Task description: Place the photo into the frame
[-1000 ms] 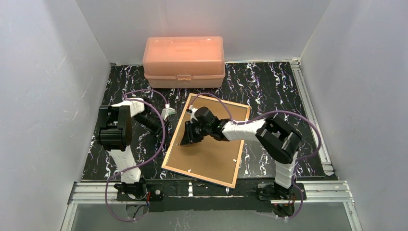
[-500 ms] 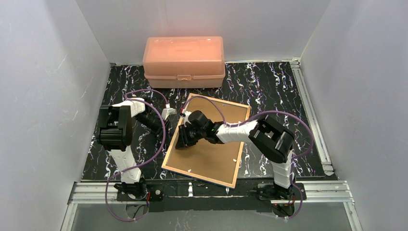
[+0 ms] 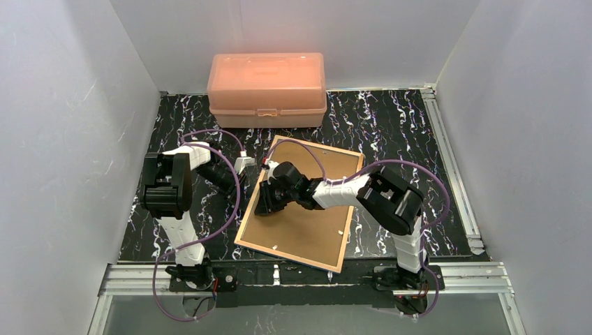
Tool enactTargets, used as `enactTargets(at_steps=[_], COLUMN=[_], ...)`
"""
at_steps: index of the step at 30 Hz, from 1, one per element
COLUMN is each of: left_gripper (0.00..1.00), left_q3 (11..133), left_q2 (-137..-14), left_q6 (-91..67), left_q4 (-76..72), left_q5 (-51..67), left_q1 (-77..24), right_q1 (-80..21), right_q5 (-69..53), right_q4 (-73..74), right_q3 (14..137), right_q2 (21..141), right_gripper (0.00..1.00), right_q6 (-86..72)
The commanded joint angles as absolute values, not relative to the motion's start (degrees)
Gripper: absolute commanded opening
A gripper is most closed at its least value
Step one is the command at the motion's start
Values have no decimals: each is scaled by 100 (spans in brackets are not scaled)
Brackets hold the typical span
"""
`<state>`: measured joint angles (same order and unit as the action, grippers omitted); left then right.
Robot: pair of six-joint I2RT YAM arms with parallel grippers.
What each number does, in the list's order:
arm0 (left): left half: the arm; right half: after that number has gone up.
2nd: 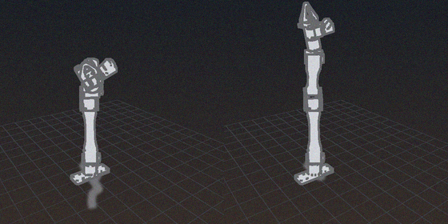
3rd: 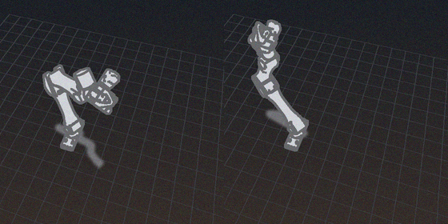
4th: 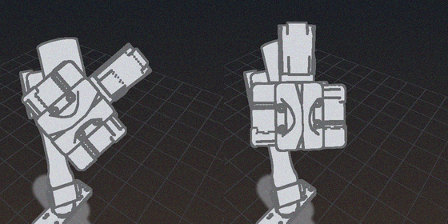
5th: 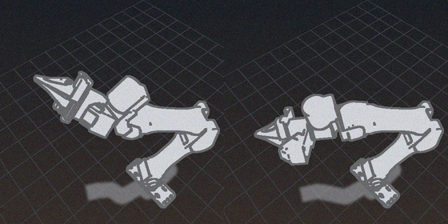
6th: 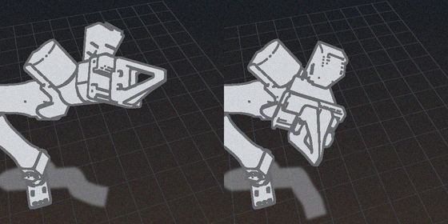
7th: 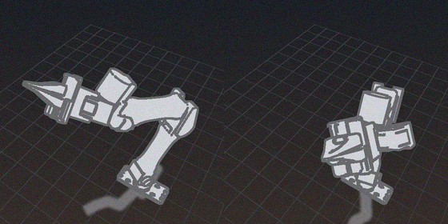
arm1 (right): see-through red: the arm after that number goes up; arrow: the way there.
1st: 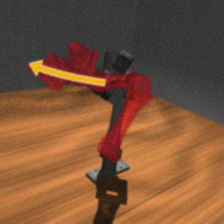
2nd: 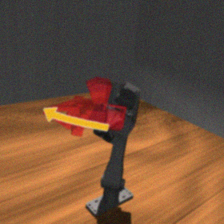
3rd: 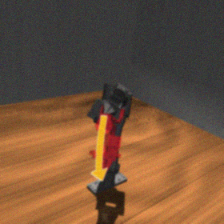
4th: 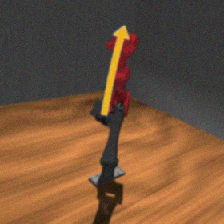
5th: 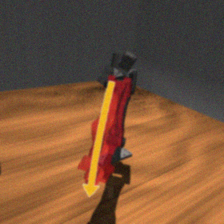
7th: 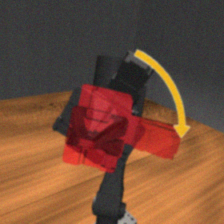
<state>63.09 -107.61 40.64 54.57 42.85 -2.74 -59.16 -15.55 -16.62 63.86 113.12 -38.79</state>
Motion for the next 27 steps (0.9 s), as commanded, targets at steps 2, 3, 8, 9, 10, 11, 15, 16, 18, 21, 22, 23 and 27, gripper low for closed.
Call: enactTargets(at_steps=[2, 3, 8, 9, 10, 11, 15, 16, 18, 21, 22, 23, 27], left_gripper=[13, 13, 12, 12, 12, 12, 11, 11, 11, 11, 10, 10, 10], left_q3=[6306, 6298, 6276, 6275, 6275, 6270, 6274, 6280, 6291, 6302, 6310, 6310, 6288], left_q2=[-10736, -10736, -10707, -10712, -10707, -10713, -10744, -10760, -10794, -10836, -10839, -10837, -10813], left_q6=[4097, 4097, 4126, 4127, 4134, 4137, 4131, 4120, 4109, 4104, 4102, 4104, 4118], left_q4=[5554, 5555, 5549, 5551, 5546, 5546, 5526, 5520, 5520, 5520, 5518, 5519, 5520], left_q5=[4352, 4351, 4325, 4325, 4324, 4324, 4337, 4327, 4330, 4310, 4307, 4307, 4298], left_q1=[-329, -343, -400, -404, -412, -420, -448, -453, -465, -492, -492, -493, -501], right_q1=[-5907, -5899, -5897, -5894, -5886, -5882, -5812, -5794, -5776, -5749, -5742, -5737, -5739], right_q5=[-1215, -1165, -1062, -1059, -1055, -1040, -1020, -1025, -1035, -1061, -1080, -1120, -1234], right_q4=[-1779, -1770, -1782, -1776, -1775, -1769, -1773, -1783, -1810, -1865, -1913, -1957, -2129], right_q3=[6356, 6351, 6350, 6354, 6353, 6349, 6336, 6329, 6321, 6307, 6294, 6290, 6253], right_q2=[11365, 11357, 11360, 11364, 11358, 11349, 11305, 11303, 11302, 11324, 11333, 11344, 11397], right_gripper=[31, 31, 31, 31, 32, 32, 32, 32, 32, 32, 33, 33, 33], right_q6=[-3708, -3697, -3665, -3661, -3661, -3649, -3630, -3622, -3616, -3628, -3648, -3667, -3769])
